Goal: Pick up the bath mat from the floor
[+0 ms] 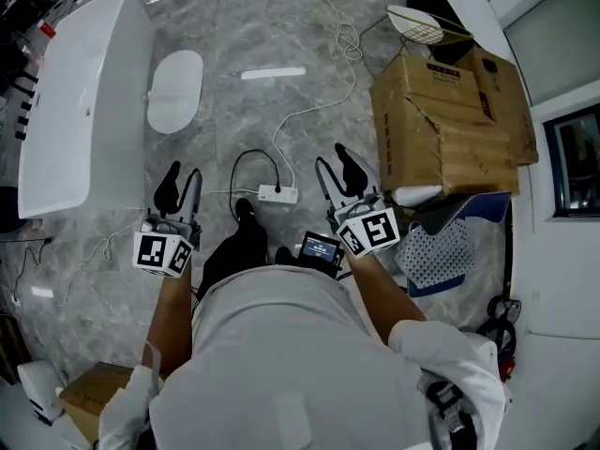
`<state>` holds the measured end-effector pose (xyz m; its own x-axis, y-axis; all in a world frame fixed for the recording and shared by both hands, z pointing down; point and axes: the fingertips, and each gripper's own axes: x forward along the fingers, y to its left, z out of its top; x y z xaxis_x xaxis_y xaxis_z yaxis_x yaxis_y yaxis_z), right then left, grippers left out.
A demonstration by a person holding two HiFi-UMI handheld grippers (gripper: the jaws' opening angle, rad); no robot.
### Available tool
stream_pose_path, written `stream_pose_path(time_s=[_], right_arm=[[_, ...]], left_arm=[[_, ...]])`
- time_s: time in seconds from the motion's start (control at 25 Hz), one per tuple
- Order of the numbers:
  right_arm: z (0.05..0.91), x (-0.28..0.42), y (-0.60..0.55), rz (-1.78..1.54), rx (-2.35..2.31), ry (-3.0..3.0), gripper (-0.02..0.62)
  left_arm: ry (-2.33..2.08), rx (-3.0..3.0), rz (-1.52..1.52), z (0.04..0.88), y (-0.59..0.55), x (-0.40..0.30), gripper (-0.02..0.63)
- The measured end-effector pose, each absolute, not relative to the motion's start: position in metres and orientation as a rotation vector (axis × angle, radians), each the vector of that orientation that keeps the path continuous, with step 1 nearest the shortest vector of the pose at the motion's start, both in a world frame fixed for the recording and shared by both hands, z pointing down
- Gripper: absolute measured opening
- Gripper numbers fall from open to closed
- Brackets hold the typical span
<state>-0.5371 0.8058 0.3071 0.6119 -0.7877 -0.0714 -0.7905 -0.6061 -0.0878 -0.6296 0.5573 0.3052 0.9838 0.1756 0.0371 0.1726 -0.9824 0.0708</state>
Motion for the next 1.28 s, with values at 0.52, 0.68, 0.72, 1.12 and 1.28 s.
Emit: stream_pose_path(time_s=[0.52, 0.68, 0.72, 1.12, 1.28], right_arm=[[0.262, -0.415, 0.677, 0.078, -2.796, 1.373, 0.181], [0.26, -0.385, 0.648, 0.074, -2.822, 1.348, 0.179], [0.26, -0.378, 0.644, 0.07, -2.827, 1.342, 0.178], [0.27, -0.292, 0.625, 0.095, -2.799, 1.305, 0.17], [0.273, -0.226, 0.607, 0.145, -2.725, 1.377, 0.17]], left_arm=[[0.311, 3.007, -0.011, 0.288, 0.435, -0.507, 0.17], [0.323, 2.953, 0.009, 0.296, 0.405, -0.476, 0.17], [0.322, 2.927, 0.005, 0.297, 0.399, -0.469, 0.17], [0.339, 2.894, 0.02, 0.316, 0.374, -0.377, 0.166], [0.238, 2.872, -0.039, 0.307, 0.35, -0.319, 0.152]])
